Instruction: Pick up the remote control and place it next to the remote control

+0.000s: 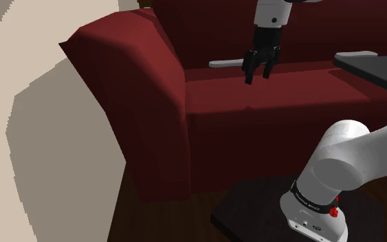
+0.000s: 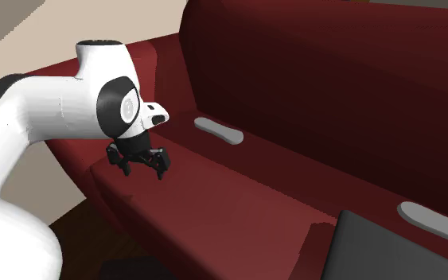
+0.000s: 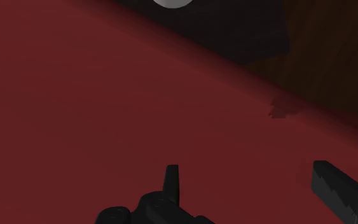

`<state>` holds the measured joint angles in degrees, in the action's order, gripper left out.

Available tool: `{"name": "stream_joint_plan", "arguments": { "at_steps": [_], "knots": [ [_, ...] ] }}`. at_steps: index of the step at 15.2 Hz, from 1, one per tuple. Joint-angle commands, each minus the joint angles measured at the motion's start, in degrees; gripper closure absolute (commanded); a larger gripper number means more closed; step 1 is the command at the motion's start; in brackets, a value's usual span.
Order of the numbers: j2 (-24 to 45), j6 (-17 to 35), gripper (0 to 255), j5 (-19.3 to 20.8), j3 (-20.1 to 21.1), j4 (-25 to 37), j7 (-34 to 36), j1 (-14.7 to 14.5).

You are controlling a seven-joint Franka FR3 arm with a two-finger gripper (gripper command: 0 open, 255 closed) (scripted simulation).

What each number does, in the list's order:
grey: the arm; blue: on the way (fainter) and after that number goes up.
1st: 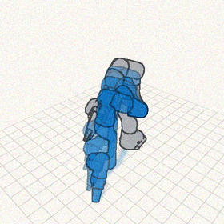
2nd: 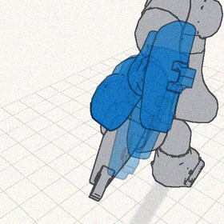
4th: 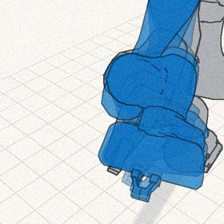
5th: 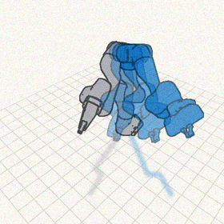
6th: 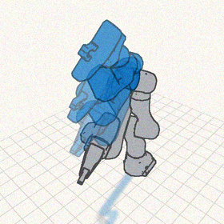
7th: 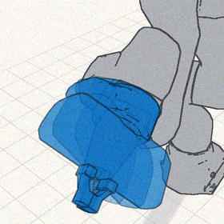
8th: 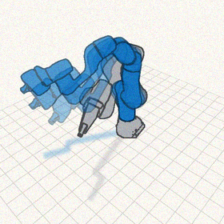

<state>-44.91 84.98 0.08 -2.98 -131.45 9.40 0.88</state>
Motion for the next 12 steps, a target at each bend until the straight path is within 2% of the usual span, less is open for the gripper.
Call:
{"name": "stream_joint_plan", "arguments": {
  "at_steps": [1,7,12],
  "knots": [
    [0.0,0.0,0,0.0,0.0,0.0,0.0,0.0],
    [7.17,2.15,0,6.15,-9.17,5.21,-19.14,-2.43],
    [15.72,4.23,0,8.73,-16.21,12.3,-34.97,-5.14]
  ]
}}
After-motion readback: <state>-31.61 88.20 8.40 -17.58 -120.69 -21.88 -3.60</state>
